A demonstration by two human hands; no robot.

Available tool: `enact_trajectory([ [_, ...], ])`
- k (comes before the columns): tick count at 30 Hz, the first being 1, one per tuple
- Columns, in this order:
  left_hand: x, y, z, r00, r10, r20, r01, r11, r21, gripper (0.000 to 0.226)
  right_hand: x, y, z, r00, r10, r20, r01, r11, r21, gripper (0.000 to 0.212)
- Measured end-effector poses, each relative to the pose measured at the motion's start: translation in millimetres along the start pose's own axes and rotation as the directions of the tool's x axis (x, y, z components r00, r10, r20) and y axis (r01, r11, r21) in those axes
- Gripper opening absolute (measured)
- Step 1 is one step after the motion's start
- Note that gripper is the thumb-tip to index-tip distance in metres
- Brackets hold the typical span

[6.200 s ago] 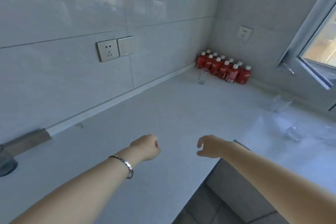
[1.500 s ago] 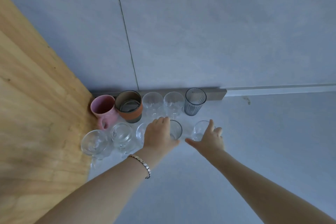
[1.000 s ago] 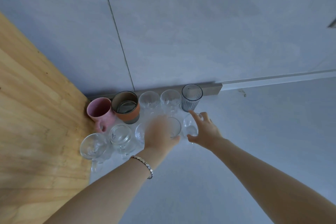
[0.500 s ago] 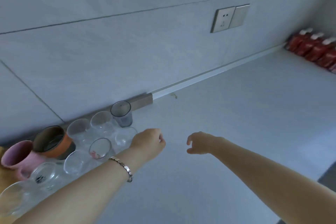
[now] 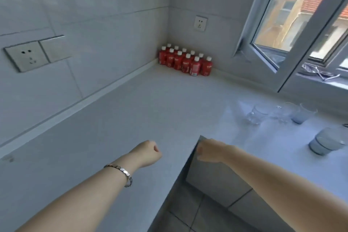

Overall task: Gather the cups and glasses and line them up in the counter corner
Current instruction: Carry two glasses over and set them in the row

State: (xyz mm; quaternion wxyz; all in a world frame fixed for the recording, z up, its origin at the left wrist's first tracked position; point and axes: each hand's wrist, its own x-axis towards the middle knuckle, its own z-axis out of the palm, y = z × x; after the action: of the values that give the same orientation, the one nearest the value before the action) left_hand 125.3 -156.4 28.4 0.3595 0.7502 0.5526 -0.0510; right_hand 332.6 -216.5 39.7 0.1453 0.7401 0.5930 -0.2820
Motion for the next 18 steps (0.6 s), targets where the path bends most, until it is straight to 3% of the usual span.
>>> enact_trajectory([
  [8,104.2,169.3,39.1,0.987,0.150,0.059,-0.155,0.985,0.080,0.012,3.3,211.2,-27.3,0.961,0.261,-0.093,-0.242,0.953,0.181,0.036],
  [13,177.2,247.1,67.5,0.965,0.224,0.139,-0.249,0.947,0.203,0.041,27.6,287.0,-39.0,0.909,0.407,-0.095,-0.366,0.885,0.288,0.034],
  [18,248.6,335.7,93.1,0.899,0.372,0.234,-0.426,0.866,0.262,0.068,53.0,345.5,-64.0,0.844,0.532,-0.072,-0.465,0.791,0.397,0.035],
])
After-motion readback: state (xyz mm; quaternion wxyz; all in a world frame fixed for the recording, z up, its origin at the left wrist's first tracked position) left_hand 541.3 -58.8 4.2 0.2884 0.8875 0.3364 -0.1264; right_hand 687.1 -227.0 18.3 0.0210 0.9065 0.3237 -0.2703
